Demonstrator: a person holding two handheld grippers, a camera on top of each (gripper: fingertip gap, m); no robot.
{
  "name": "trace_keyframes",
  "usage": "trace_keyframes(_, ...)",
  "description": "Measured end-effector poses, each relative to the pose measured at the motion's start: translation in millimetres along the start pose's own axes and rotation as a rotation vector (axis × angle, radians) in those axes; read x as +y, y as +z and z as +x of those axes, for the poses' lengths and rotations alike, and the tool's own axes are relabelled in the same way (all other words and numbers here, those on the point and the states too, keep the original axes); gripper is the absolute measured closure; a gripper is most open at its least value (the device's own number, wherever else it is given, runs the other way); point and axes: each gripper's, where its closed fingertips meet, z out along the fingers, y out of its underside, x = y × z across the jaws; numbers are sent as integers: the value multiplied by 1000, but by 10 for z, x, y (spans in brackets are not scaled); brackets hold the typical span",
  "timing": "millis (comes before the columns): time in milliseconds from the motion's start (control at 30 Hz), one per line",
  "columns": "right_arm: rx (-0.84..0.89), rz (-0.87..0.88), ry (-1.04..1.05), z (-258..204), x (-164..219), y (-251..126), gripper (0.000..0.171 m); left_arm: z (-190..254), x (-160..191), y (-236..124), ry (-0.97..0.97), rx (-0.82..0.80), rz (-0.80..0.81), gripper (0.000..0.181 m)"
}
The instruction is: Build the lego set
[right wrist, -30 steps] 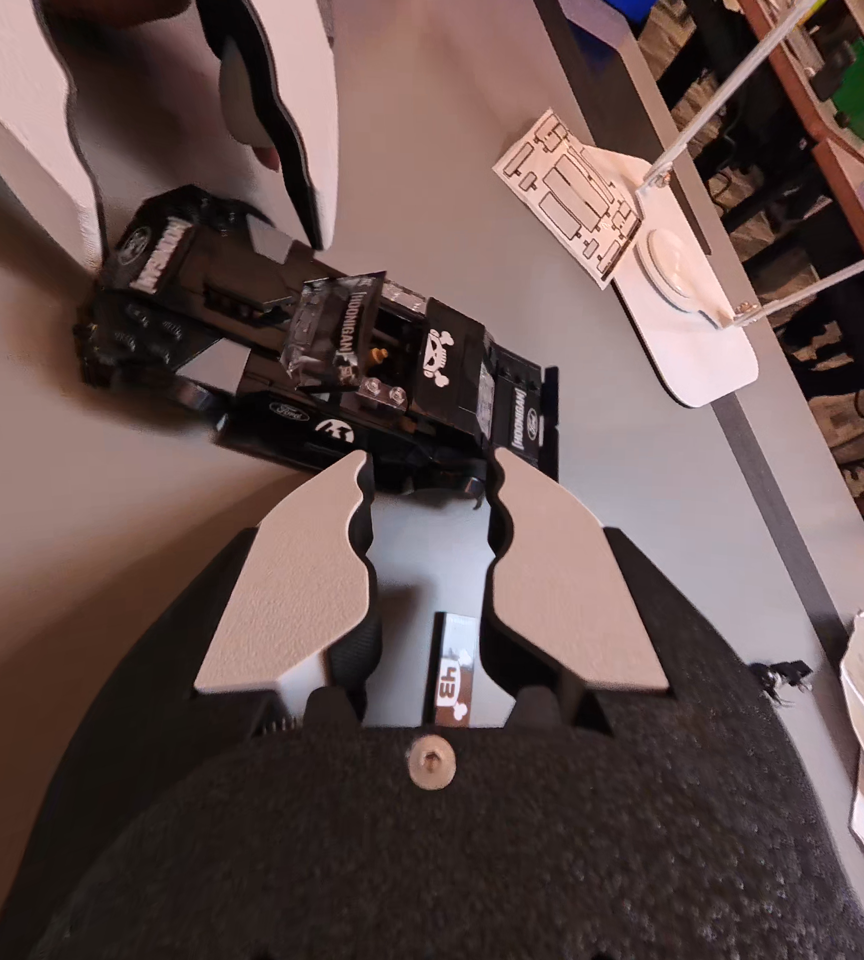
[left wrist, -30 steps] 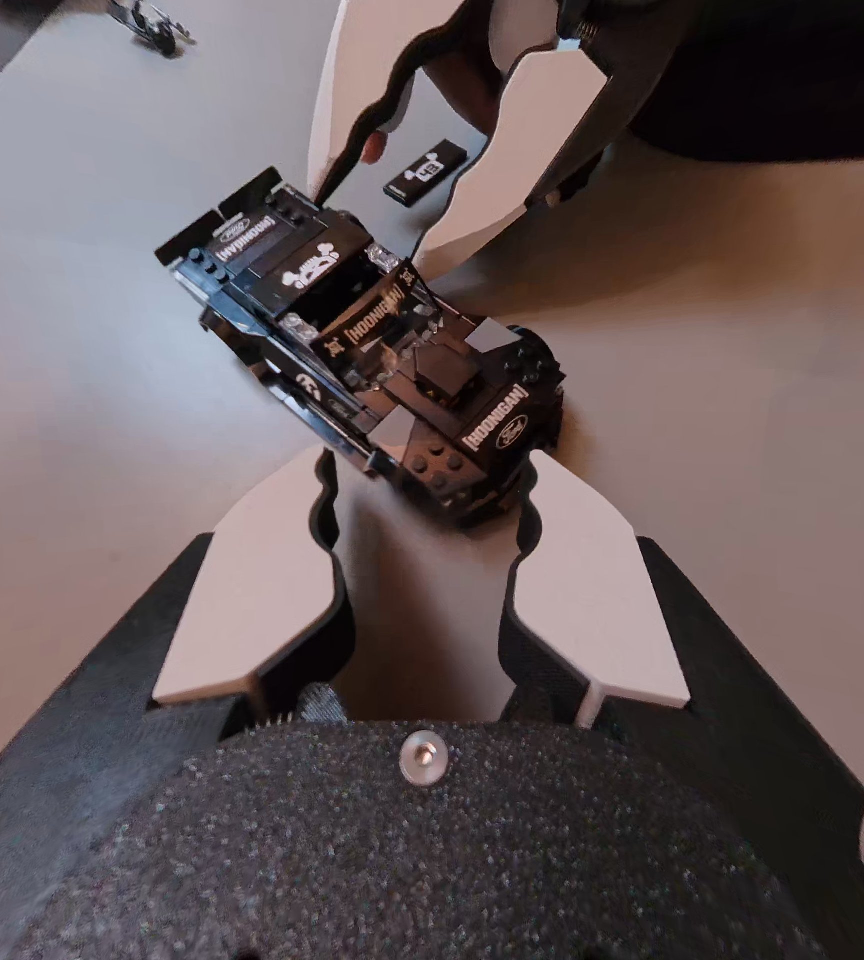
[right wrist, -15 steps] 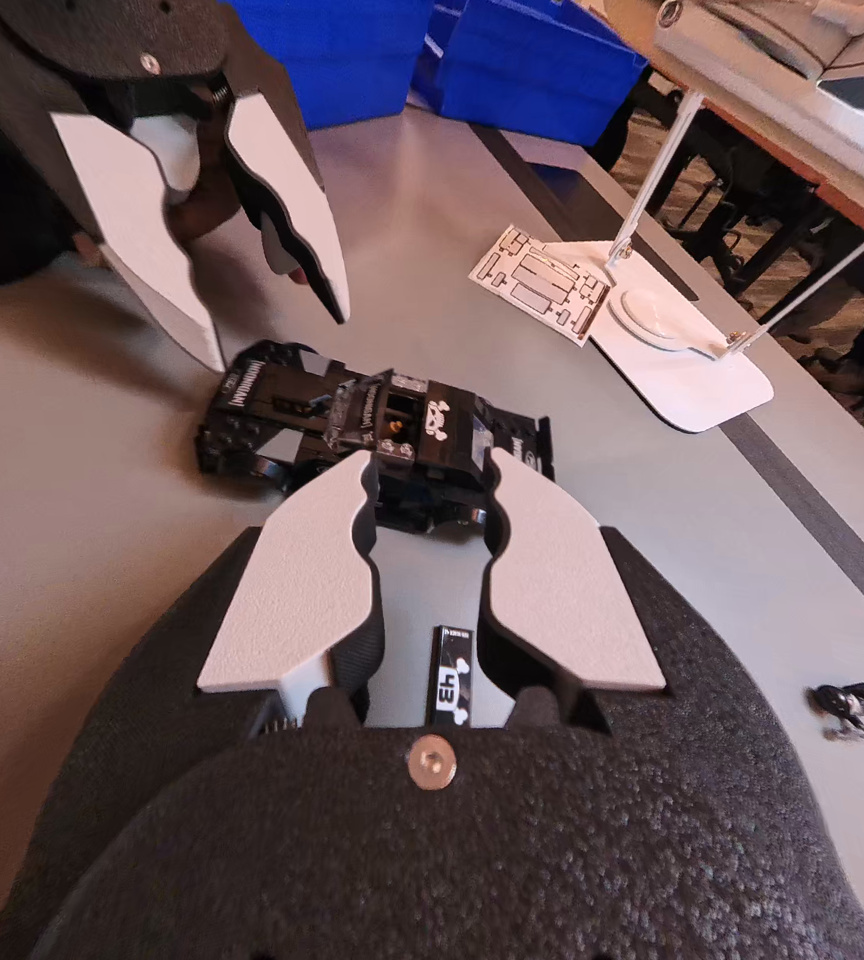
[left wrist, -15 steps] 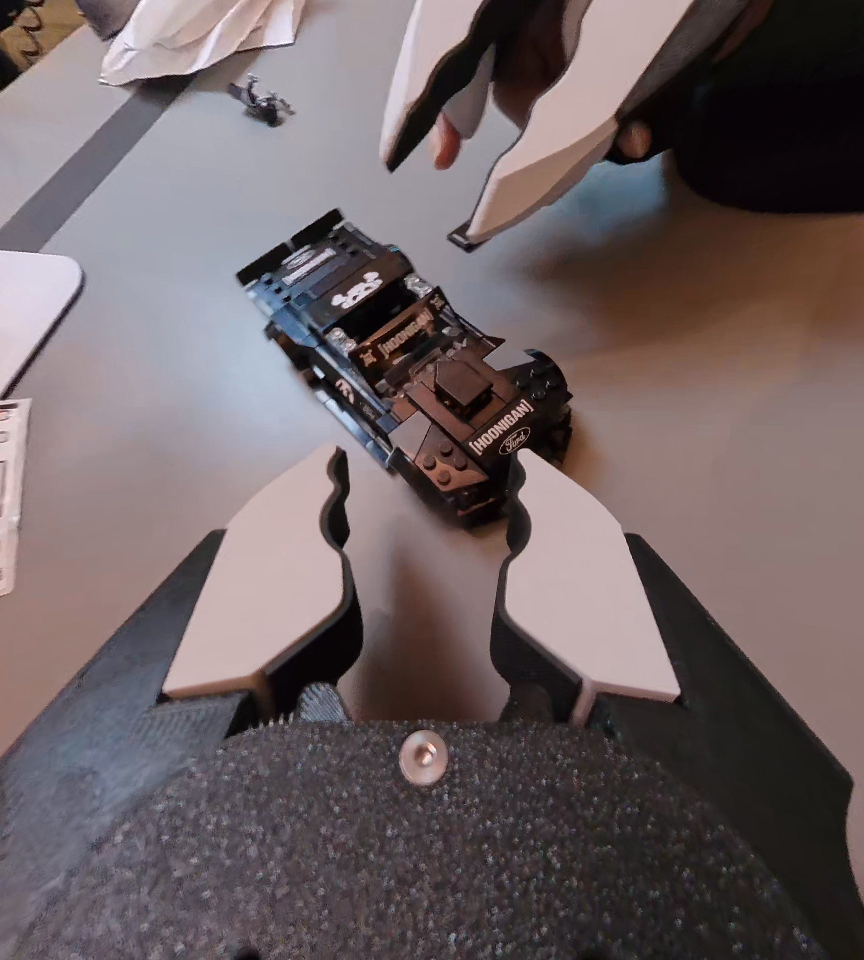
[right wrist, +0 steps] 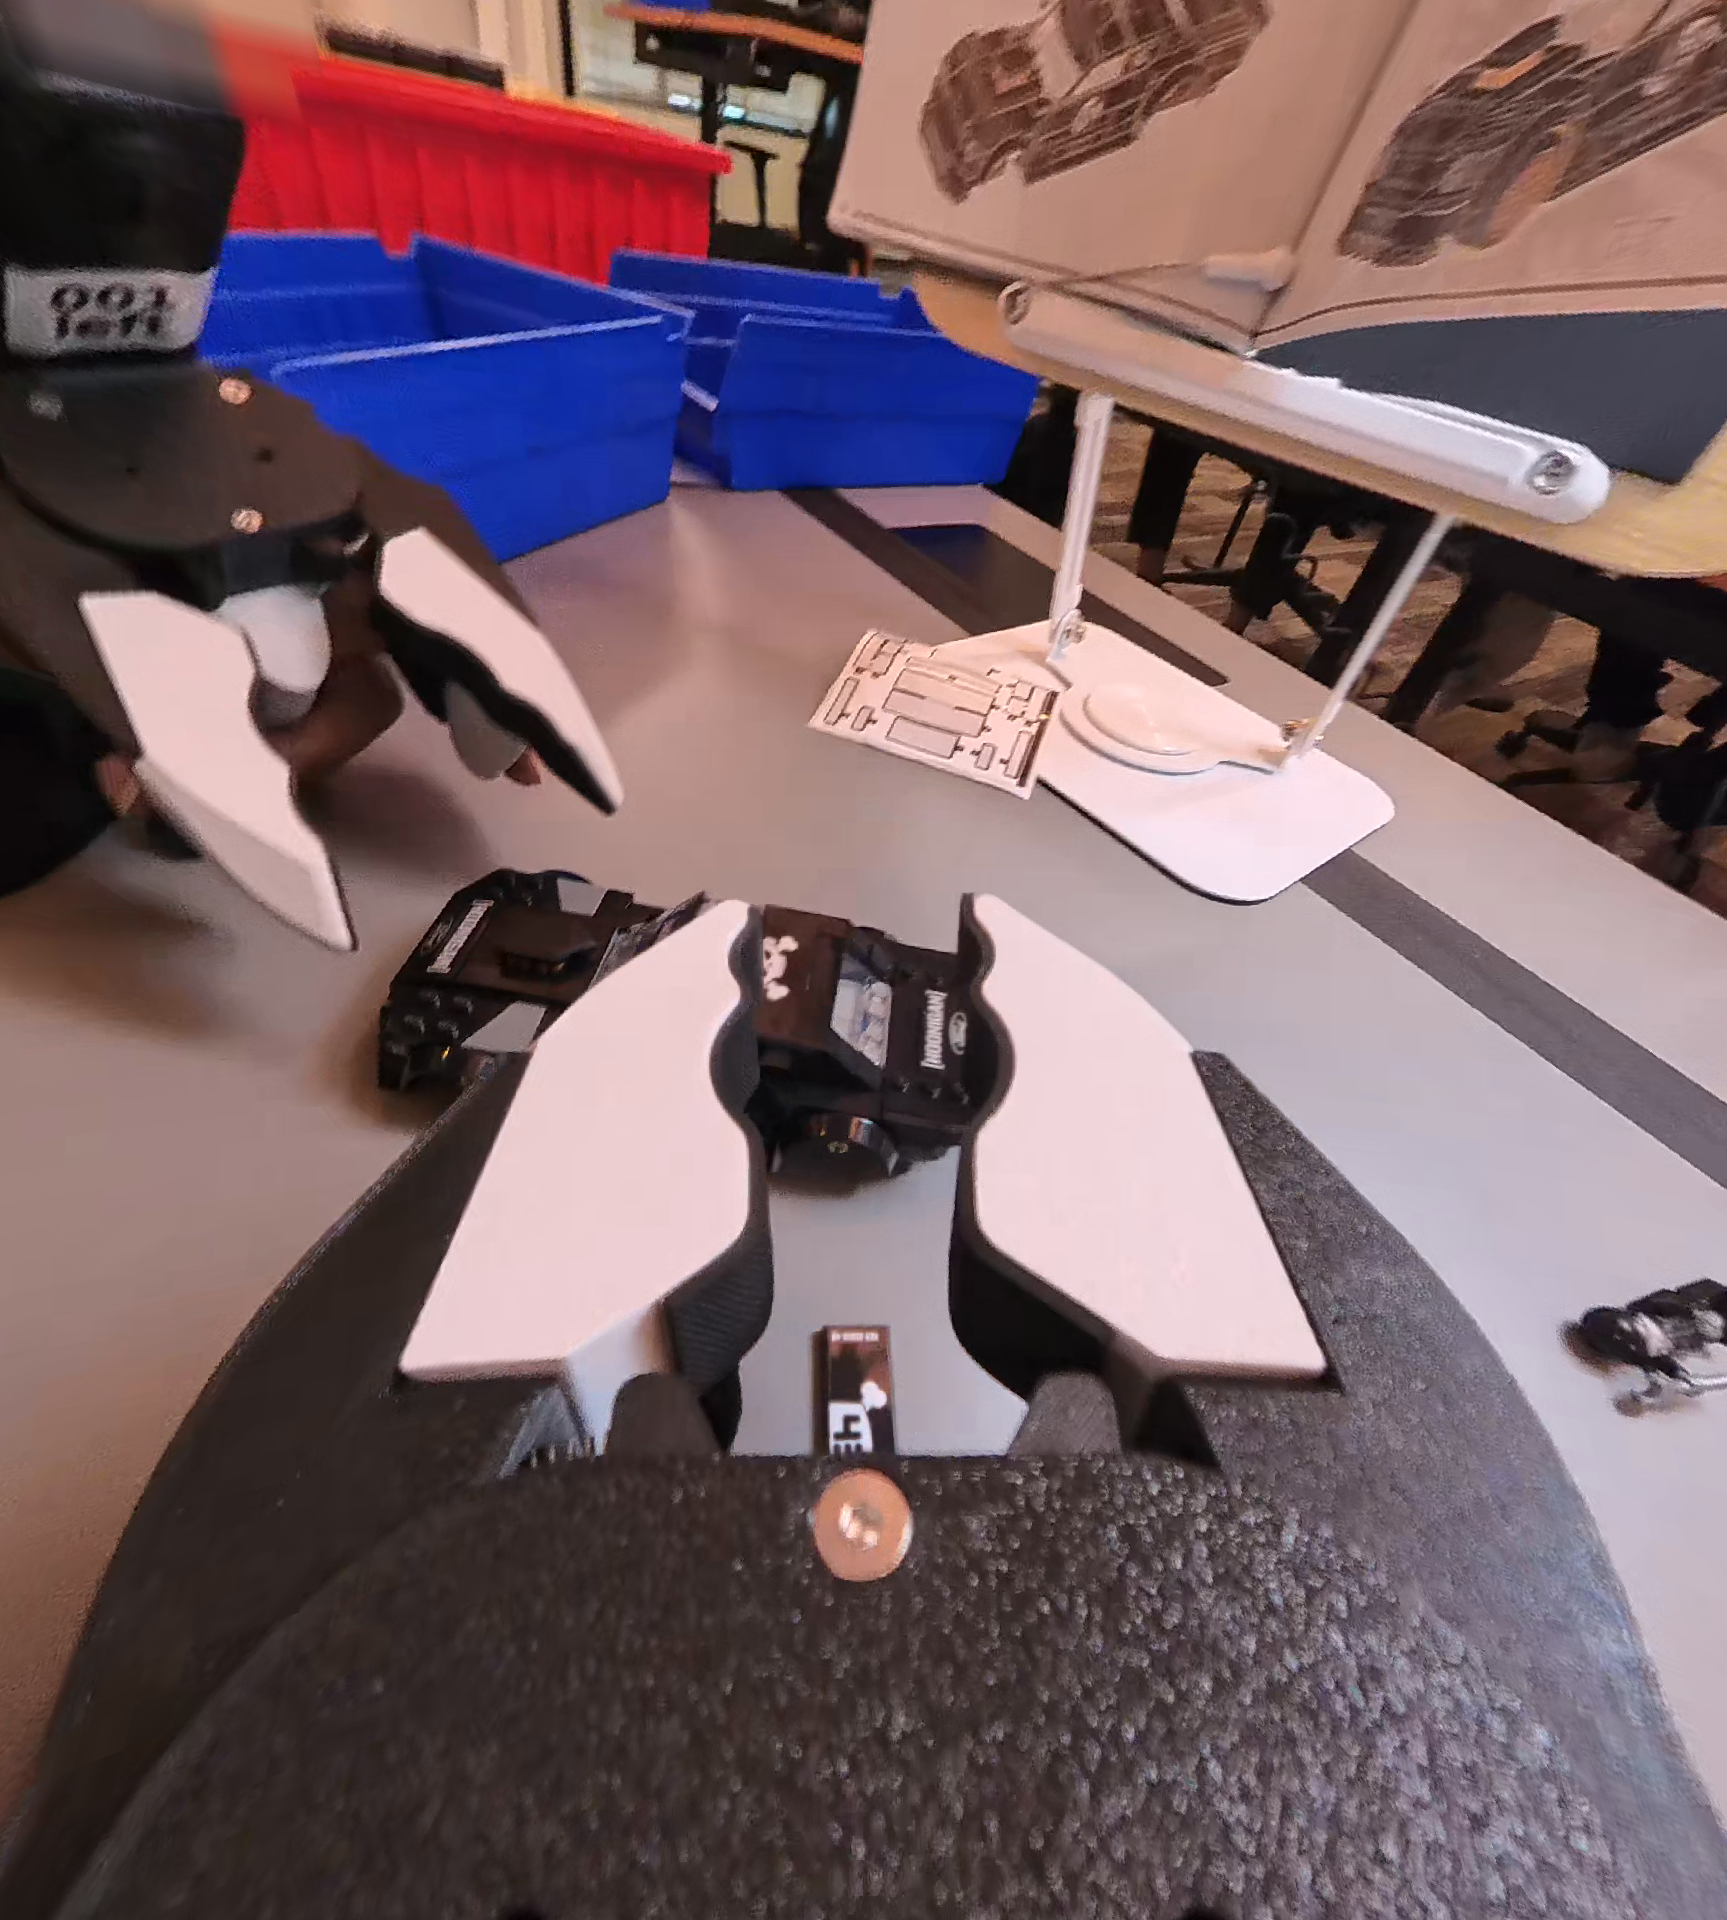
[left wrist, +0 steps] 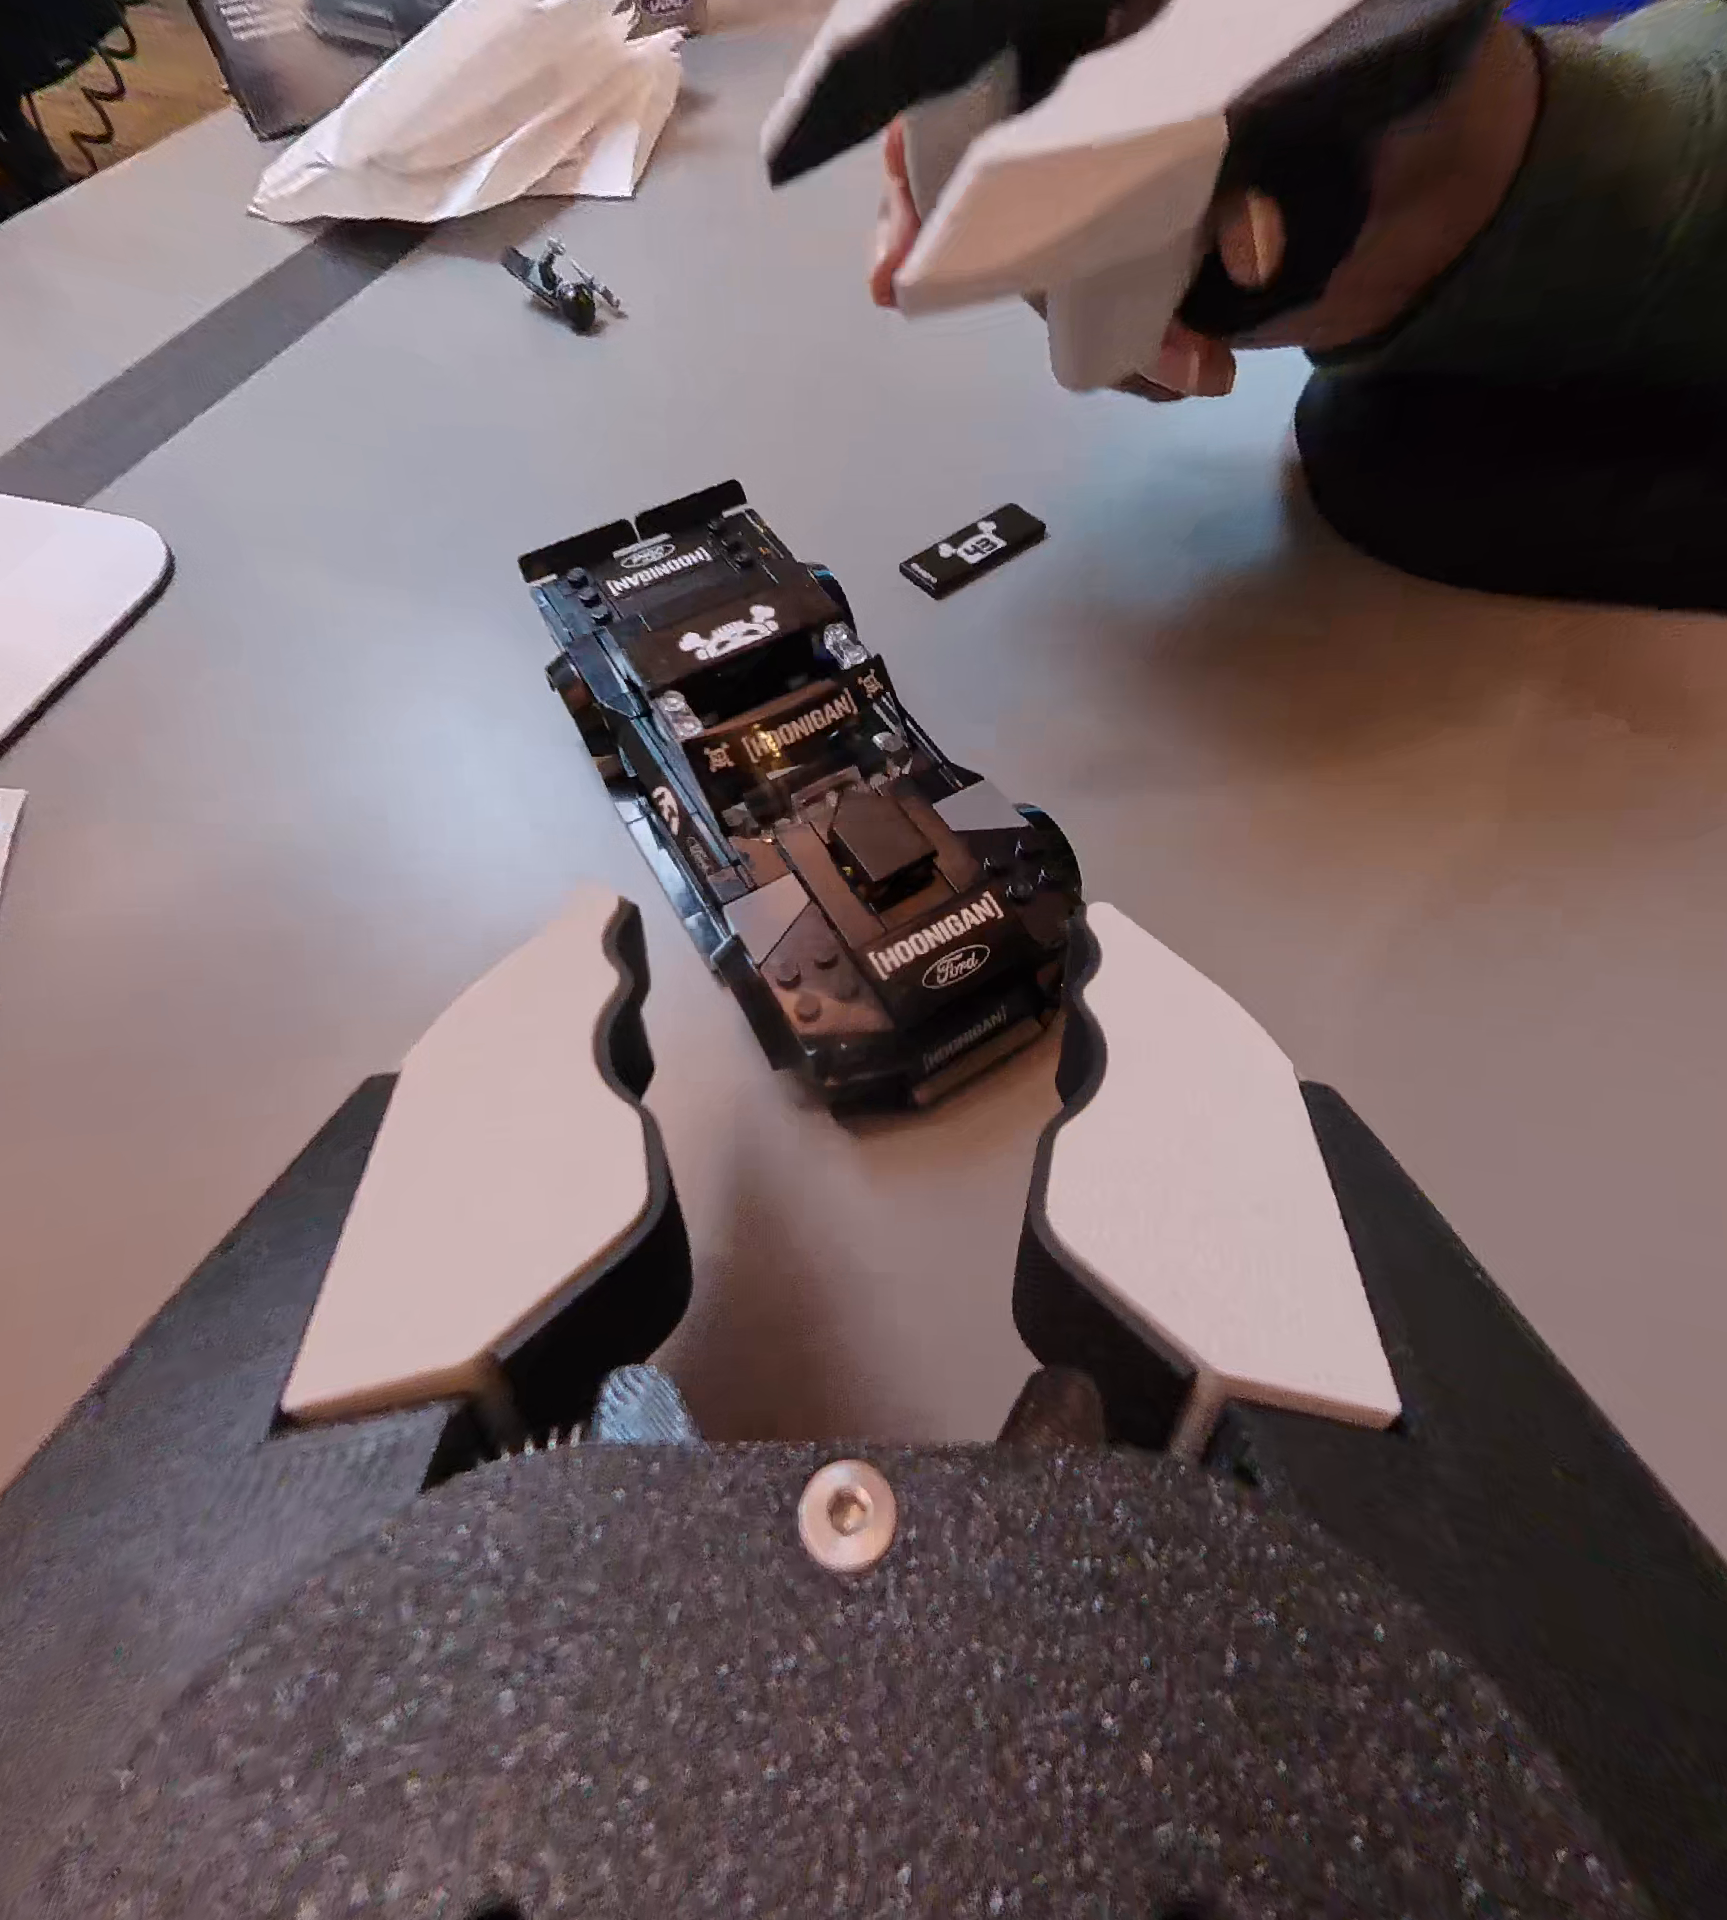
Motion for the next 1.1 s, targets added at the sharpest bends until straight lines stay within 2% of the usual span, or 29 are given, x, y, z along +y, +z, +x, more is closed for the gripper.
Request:
trace_keyframes(300,178,85,121,571,-196,82,133,-64,-81,-68,14,-43,35,111)
trace_keyframes(600,318,216,113,1079,-757,151,133,-200,-261,-213,1,-121,142,117)
trace_keyframes(767,363,236,88,1270,-940,276,132,-213,-296,-256,12,-138,156,118)
trace_keyframes(933,497,208,90,1768,-1027,431,113,-189,-273,-233,24,-130,142,120)
trace_keyframes(1033,505,221,148,1944,-1045,518,118,-187,-251,-223,35,-132,130,121)
trace_keyframes(1100,526,228,157,2033,-1036,522,139,-196,-243,-226,35,-133,127,122)
